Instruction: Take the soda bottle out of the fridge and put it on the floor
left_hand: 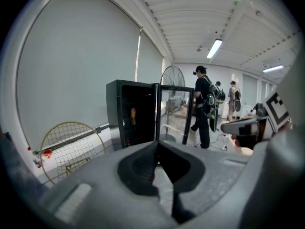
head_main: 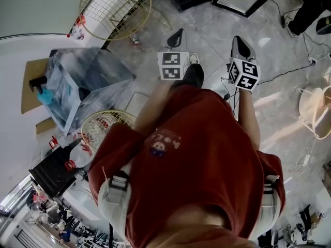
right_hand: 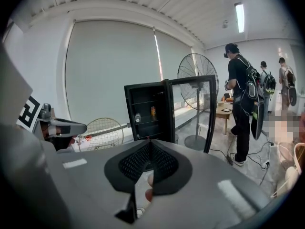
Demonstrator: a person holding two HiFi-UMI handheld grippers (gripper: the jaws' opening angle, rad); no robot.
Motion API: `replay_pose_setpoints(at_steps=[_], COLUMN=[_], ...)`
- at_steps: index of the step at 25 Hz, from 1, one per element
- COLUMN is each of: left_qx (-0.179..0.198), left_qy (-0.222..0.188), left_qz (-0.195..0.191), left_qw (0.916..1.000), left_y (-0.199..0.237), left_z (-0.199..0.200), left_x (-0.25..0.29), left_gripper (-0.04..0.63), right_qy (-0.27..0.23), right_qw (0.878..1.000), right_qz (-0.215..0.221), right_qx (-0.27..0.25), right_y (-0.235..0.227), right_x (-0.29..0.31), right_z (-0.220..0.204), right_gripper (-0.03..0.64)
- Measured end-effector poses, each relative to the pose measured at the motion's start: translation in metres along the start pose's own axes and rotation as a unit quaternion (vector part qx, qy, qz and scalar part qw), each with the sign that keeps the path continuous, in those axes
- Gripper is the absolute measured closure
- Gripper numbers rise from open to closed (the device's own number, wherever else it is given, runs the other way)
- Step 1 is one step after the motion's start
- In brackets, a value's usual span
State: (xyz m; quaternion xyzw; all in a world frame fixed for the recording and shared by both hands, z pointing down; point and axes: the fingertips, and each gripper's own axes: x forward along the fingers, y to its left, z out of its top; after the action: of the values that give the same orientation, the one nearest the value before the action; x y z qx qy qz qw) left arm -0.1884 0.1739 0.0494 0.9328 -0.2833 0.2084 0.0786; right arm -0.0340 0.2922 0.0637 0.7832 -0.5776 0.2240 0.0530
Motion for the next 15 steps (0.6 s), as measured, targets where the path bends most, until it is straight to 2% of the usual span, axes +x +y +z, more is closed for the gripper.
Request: replay_pose_setpoints(at_steps=[7, 15], left_qx=[-0.02, -0.04], left_qy=[-0.004, 0.0], left_qz=[-0.001, 0.016], left_qw=[0.9998, 0.9991], left_y=[0.05, 0.119], left_z=[0.038, 0.058], left_x=[0.062, 0.128], left_gripper=[0.597, 0.597], right_qy=[0.012, 0.035], right_qw=[1.0, 0.999], right_qz=[0.0, 0.008], right_qx=[-0.014, -0.03], right_y=[-0.007, 0.003], right_x=[0.077, 0.174], right_z=[0.046, 0.075], right_gripper=[0.62, 0.62])
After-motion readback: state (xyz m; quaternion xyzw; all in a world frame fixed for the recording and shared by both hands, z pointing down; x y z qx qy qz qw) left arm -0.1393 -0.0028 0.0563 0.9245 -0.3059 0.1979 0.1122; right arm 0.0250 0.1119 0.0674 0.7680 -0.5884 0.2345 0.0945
